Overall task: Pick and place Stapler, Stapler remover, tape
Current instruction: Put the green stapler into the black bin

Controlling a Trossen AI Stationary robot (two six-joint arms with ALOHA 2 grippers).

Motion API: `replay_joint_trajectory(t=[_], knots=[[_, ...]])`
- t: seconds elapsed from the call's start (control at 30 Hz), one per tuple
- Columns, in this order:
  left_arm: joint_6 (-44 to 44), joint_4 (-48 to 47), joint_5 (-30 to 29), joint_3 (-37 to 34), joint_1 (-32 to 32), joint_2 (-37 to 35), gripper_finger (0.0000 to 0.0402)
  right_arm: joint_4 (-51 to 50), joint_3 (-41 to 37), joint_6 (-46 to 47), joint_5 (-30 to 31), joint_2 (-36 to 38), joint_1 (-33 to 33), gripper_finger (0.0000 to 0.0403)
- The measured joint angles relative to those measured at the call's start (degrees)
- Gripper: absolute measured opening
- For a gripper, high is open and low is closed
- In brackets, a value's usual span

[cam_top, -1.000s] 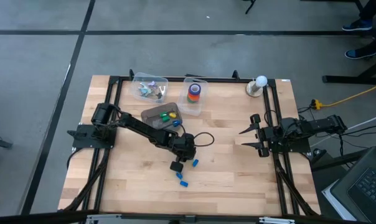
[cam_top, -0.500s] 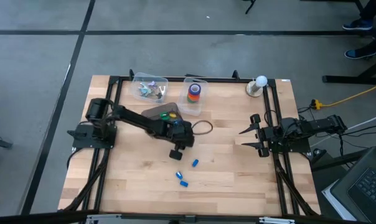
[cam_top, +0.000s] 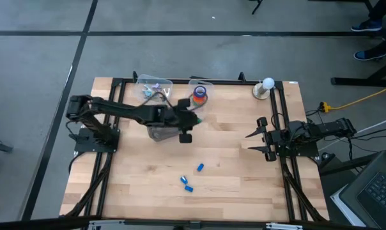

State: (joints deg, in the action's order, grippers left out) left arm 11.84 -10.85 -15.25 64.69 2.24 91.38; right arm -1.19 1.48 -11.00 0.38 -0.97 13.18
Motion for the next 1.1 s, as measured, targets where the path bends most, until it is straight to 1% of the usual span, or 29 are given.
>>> replay_joint_trajectory(t=[0.1,0.27,0.63,0.73,0.9,1.0,1.1], knots=[[-0.1,1.8,-1.9,0.1,0.0,-3.3,0.0060,0.0,0.0,0.0,0.0,0.0,0.0,0.0225],[-0.1,1.7,-3.8,0.1,-0.1,-7.3,0.0060,0.0,0.0,0.0,0.0,0.0,0.0,0.0225],[-0.1,-1.9,-7.4,0.1,0.3,-9.9,0.0060,0.0,0.0,0.0,0.0,0.0,0.0,0.0225],[-0.1,-4.1,-9.4,0.1,1.7,-10.1,0.0060,0.0,0.0,0.0,0.0,0.0,0.0,0.0225],[-0.9,-6.0,-10.4,0.1,4.7,-11.5,0.0060,0.0,0.0,0.0,0.0,0.0,0.0,0.0225],[-2.3,-7.6,-12.6,0.1,6.2,-12.5,0.0061,0.0,0.0,0.0,0.0,0.0,0.0,0.0225],[-5.9,-11.5,-15.1,0.1,7.5,-13.7,0.0061,0.0,0.0,0.0,0.0,0.0,0.0,0.0225]])
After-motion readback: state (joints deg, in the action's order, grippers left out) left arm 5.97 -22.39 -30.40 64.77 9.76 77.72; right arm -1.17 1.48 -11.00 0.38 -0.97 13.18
